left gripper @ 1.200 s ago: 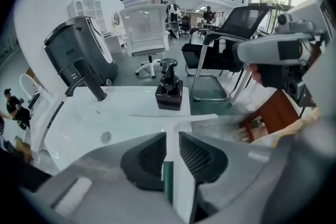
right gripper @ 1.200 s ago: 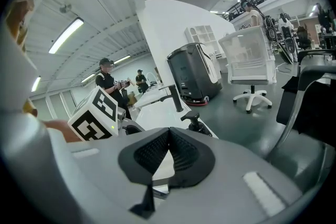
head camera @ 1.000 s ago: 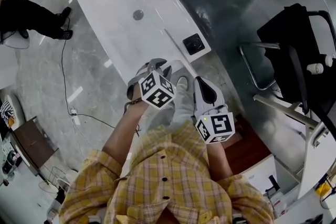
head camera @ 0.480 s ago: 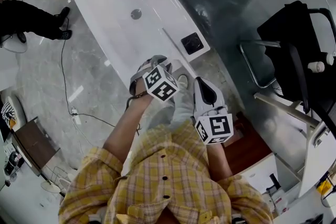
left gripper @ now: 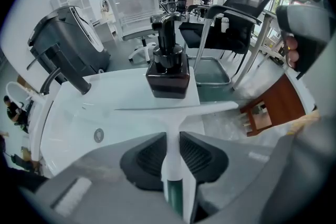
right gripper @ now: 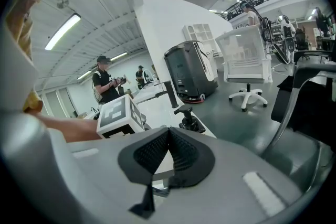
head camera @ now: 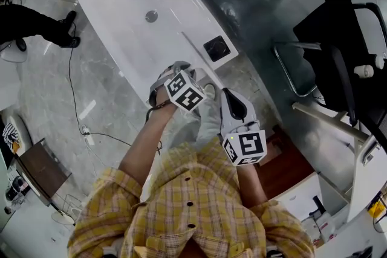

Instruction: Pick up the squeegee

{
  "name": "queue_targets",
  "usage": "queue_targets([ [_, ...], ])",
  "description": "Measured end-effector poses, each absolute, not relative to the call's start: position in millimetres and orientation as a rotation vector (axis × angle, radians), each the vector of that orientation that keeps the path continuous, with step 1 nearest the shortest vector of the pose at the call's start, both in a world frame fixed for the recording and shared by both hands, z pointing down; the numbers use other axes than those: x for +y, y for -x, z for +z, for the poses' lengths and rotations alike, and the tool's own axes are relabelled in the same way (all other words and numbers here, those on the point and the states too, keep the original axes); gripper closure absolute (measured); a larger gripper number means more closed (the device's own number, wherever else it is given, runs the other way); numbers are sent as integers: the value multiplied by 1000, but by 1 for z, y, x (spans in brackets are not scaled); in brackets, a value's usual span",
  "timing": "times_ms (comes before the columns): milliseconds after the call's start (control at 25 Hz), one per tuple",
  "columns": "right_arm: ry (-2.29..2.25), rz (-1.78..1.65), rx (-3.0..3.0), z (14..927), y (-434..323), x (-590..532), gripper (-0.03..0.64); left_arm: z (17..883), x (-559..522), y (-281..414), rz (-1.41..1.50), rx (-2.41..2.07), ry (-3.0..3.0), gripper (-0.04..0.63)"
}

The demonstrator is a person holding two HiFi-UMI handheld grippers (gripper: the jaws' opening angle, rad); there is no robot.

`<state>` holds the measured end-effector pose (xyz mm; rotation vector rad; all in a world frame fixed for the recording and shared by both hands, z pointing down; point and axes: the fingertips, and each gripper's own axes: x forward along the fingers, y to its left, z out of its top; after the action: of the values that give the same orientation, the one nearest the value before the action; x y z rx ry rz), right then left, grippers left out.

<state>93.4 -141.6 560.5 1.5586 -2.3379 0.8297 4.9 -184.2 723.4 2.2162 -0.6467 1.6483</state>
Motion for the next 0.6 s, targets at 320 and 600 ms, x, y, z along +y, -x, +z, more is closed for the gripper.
queue_targets([
  [320, -1580, 830, -2330, 560, -100, -143, 618, 729, -184, -5, 1664, -622, -2173, 509],
  [600, -1580, 826, -2331, 558, -99, -139, 618, 728, -184, -3, 1656, -627, -2138, 515],
])
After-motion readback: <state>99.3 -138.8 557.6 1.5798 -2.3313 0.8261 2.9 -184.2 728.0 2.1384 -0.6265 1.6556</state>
